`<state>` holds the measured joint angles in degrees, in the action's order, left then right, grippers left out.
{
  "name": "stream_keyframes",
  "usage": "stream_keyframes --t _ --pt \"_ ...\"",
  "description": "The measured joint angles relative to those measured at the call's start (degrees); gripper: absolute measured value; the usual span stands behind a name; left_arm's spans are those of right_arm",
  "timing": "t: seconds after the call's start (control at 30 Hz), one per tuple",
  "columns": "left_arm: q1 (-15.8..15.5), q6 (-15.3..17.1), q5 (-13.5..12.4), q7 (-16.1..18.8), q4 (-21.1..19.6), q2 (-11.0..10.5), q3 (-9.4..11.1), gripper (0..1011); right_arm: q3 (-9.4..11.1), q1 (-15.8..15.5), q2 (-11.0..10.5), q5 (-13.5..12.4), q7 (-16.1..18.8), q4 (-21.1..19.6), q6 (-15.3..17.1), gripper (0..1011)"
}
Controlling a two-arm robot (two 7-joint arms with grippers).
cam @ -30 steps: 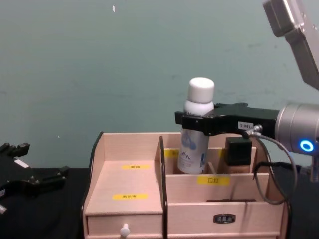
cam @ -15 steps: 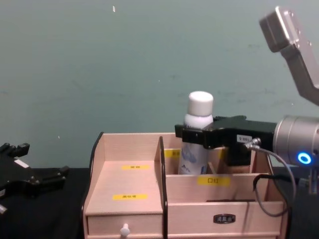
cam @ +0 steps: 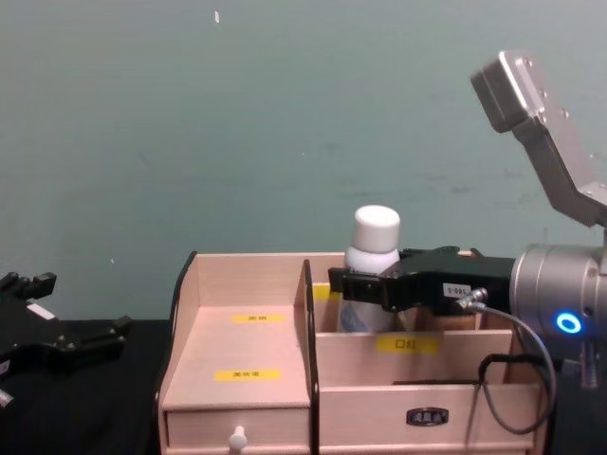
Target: Pick up the facial cleanser and watermelon frost from the table and place them into the tiered storage box.
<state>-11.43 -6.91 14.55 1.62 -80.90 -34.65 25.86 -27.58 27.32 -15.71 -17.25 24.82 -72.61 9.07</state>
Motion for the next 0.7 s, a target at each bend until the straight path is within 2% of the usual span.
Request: stream_keyframes --t 0.33,0.47,0.5,0.53,0.7 --pt "0.0 0.0 0.0 0.0 0.0 0.0 0.0 1010 0.1 -0.1 0.0 0.0 0.0 -0.2 0.0 615" --pt "0.0 0.0 0.0 0.0 0.0 0.0 0.0 1010 0.1 -0.1 0.0 -0.1 0.0 -0.3 -0.1 718" --pt "0.0 0.0 0.0 0.0 0.0 0.0 0.0 1010 0.1 -0.1 0.0 -0.1 0.0 -0.3 -0.1 795" --pt "0.0 0.0 0.0 0.0 0.0 0.0 0.0 1010 0.1 -0.1 0.0 -0.1 0.0 -0.3 -0.1 795" --pt "0.0 0.0 0.0 0.0 0.0 0.0 0.0 1010 0.3 -0.4 -0.2 -0.2 -0.1 -0.9 0.0 930"
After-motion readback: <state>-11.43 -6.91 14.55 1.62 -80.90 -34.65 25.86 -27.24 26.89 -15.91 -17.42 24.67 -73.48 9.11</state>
